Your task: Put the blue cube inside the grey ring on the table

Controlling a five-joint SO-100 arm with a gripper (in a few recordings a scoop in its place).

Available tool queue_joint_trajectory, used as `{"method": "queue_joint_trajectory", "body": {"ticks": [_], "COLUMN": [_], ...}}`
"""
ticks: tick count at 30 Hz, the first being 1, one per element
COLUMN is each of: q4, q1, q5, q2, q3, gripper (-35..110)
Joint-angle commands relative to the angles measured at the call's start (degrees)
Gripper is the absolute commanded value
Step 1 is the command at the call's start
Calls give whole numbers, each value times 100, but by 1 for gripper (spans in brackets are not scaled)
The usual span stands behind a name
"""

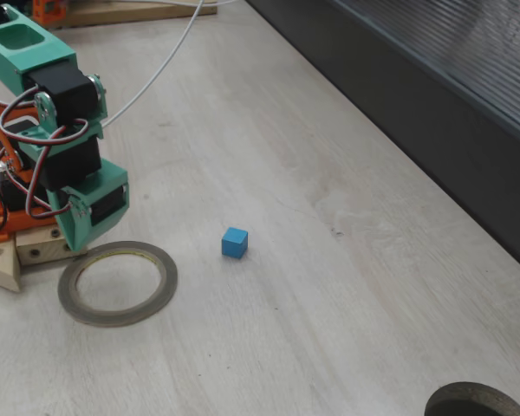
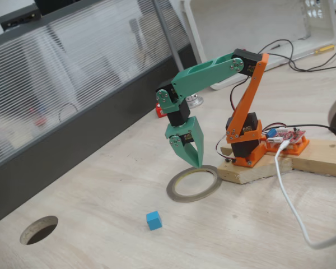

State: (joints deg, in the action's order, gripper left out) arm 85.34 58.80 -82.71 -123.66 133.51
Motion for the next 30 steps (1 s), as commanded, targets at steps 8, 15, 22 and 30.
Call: {"method": "queue_joint_trajectory", "body": {"ticks": [8, 15, 22, 30], "q4": [35, 35, 35, 35], "q1": [-1336, -2232, -3190, -3375], "q5": [-88, -88, -88, -88], "q2": [-79, -79, -79, -79], "q3": [-70, -35, -18, -79], "gripper": [0, 0, 0, 0]}}
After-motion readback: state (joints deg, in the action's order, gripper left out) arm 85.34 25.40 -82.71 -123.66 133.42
